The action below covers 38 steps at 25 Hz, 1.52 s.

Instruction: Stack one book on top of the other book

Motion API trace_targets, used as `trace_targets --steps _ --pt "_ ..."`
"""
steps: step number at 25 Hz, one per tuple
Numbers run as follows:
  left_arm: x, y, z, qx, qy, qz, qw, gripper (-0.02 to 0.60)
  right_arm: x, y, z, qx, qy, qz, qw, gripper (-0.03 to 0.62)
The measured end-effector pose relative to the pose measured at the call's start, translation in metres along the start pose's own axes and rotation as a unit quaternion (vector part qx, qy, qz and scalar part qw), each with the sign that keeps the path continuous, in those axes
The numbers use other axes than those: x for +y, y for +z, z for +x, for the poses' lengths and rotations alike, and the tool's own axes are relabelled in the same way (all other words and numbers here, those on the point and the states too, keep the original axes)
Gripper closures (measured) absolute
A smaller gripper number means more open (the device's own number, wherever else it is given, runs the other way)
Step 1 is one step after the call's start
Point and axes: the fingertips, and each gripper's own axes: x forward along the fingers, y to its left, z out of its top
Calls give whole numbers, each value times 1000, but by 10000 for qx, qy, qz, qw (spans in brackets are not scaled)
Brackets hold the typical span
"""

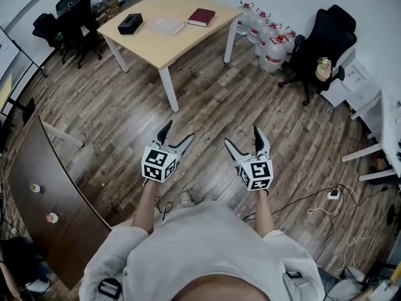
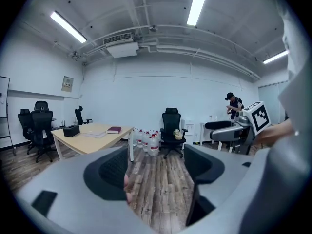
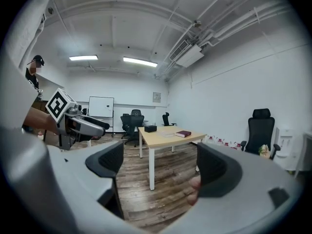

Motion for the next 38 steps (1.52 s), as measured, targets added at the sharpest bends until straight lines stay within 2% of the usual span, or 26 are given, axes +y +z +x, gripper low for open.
trace_targets --steps 10,21,31,38 --pt "-12 -1 17 129 126 130 9998 219 -26 -9 -3 -40 58 141 9999 138" --pt "16 3 58 137 191 117 9997 219 -50 -8 42 -48 83 102 9999 141" --pt "75 16 142 11 -60 -54 10000 219 -86 -6 128 140 -88 -49 9999 141" --pt "141 36 193 17 -170 -185 9997 221 -102 16 201 232 -242 -115 9994 141"
